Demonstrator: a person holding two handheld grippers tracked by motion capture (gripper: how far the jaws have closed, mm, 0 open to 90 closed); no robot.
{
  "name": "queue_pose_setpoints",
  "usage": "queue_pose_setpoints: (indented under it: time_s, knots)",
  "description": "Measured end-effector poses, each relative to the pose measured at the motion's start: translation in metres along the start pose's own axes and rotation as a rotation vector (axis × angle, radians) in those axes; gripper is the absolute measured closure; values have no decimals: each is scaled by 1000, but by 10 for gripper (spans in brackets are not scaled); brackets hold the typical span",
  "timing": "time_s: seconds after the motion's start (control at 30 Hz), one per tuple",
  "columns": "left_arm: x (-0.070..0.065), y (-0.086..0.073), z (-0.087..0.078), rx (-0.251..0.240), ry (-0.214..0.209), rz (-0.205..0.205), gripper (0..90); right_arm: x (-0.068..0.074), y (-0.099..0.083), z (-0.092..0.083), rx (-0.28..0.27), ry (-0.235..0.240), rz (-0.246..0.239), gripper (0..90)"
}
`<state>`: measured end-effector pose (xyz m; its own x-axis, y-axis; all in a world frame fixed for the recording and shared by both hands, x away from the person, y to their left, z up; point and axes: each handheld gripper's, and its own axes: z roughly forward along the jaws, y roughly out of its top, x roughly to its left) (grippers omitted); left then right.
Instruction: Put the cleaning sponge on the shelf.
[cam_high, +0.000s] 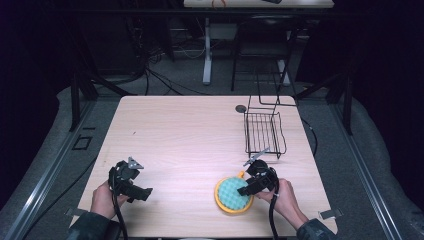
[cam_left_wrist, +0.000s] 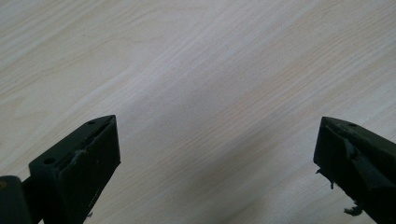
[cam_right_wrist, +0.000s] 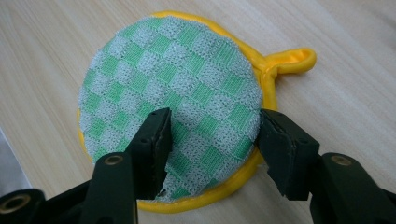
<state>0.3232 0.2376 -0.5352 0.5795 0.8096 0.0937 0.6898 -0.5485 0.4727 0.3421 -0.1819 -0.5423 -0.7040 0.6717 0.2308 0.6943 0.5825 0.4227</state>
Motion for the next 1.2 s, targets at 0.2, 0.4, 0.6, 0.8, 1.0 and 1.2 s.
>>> queue_pose_setpoints:
  time_s: [0.2, 0.4, 0.6, 0.8, 1.0, 1.2]
  knots:
    - [0, 0, 0, 4, -2, 3, 10, -3, -3, 2, 2, 11, 29, 507]
    - [0, 0, 1, 9, -3, 4, 14, 0, -4, 1, -2, 1, 48, 606]
    - [0, 0, 1, 12, -3, 7, 17, 4, -6, -1, -12, -16, 34, 752]
    - [0, 0, 1, 14, -3, 8, 18, 7, -6, -3, -52, -36, 12, 840]
    - [0, 0, 1, 13, -6, 9, 19, 10, -5, -15, -103, -31, 23, 851]
    - [0, 0, 1, 13, -6, 9, 19, 13, -5, -28, -152, -43, 0, 853]
